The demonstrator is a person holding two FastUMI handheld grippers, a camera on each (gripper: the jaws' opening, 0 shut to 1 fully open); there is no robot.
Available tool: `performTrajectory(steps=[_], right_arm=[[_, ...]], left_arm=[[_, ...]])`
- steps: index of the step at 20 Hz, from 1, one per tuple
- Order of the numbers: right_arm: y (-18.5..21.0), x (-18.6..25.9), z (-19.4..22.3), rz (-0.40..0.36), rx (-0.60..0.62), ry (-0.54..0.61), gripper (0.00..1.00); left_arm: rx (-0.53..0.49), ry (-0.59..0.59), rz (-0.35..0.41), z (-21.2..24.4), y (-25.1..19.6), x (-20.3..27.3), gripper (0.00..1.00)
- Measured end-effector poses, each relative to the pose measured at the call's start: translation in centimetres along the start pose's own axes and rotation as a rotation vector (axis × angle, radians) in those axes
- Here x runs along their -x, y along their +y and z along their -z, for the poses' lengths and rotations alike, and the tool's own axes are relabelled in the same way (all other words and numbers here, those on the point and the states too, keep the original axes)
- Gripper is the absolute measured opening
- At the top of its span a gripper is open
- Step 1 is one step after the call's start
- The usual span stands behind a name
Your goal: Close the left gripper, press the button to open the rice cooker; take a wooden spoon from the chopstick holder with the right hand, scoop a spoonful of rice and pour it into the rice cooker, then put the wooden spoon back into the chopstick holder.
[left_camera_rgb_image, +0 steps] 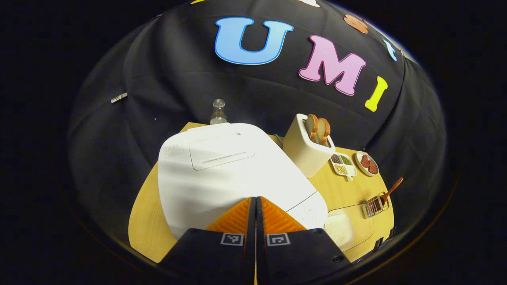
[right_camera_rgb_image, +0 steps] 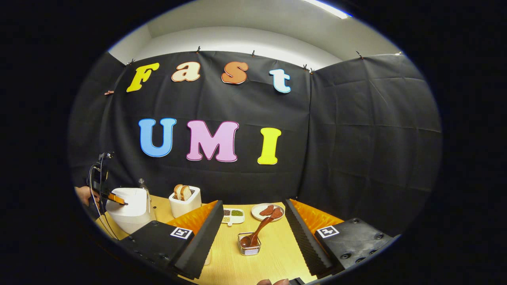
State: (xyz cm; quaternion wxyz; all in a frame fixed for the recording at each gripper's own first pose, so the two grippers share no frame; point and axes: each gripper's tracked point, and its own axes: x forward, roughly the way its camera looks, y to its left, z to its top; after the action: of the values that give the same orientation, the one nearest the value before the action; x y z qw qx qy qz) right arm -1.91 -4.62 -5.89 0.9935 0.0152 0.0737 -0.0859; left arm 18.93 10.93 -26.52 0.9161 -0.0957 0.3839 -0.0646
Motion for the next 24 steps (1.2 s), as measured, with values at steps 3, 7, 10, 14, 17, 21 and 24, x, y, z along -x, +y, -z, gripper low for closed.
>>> performTrajectory(steps=[3, 7, 10, 14, 17, 21, 24], right_arm=[[0.4, -0.2, 0.2, -0.007, -0.013, 0.005, 0.98], [-0.1, -0.1, 0.5, -0.004, -0.010, 0.011, 0.98], [-0.5, 0.0, 0.6, 0.007, -0.032, 0.015, 0.97], [-0.6, 0.3, 1.7, 0.003, -0.033, 0.033, 0.97], [-1.0, 0.8, 2.0, 0.006, -0.003, 0.041, 0.97], [-1.4, 1.0, 2.7, -0.006, -0.001, 0.064, 0.97], [-2.0, 0.8, 3.4, -0.005, 0.002, 0.074, 0.97]], left_arm=[[-0.001, -0.009, -0.003, -0.8, -0.2, 0.1, 0.08], [-0.045, -0.134, -0.003, -3.5, -0.3, 2.2, 0.07], [-0.068, -0.251, -0.026, -7.1, -0.2, 4.6, 0.07], [-0.060, -0.413, -0.081, -12.1, 0.5, 7.3, 0.07], [-0.084, -0.558, -0.123, -15.2, 0.9, 10.2, 0.07], [-0.088, -0.683, -0.146, -16.8, 0.3, 13.7, 0.07], [-0.040, -0.767, -0.079, -17.1, -1.2, 16.5, 0.12]])
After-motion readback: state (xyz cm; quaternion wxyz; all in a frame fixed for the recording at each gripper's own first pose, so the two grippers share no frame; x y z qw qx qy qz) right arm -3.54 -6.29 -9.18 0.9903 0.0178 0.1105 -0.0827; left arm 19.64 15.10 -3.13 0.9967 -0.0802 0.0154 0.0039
